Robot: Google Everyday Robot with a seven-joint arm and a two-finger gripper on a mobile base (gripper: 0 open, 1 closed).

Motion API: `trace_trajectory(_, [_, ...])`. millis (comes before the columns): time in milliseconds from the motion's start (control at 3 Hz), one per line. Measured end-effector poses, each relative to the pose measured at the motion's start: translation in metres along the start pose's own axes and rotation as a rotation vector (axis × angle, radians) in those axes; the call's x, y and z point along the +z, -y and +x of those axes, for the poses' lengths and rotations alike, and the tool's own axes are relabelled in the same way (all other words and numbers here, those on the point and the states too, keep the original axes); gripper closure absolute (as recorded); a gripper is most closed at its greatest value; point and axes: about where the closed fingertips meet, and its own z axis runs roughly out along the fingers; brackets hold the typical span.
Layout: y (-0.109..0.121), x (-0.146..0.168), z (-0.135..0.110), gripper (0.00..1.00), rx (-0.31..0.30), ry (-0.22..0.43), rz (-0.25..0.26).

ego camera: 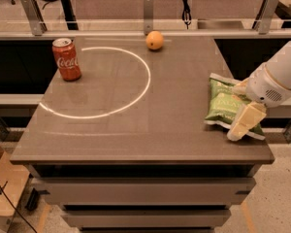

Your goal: Move green jalapeno chip bag near coke can

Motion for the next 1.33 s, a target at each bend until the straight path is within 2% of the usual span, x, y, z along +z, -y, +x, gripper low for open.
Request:
trace_trajectory(333, [-0.001, -0.012, -0.006, 0.41, -0.012, 0.010, 0.015])
trace_trajectory(667, [-0.005, -0.032, -0.023, 0.64, -0.050, 0.029, 0.047])
trace_trajectory(1000, [-0.011, -0.056, -0.052, 0.87, -0.113, 0.070, 0.079])
trace_trajectory(1333, [-0.019, -0.078, -0.092, 1.00, -0.179, 0.154, 0.106])
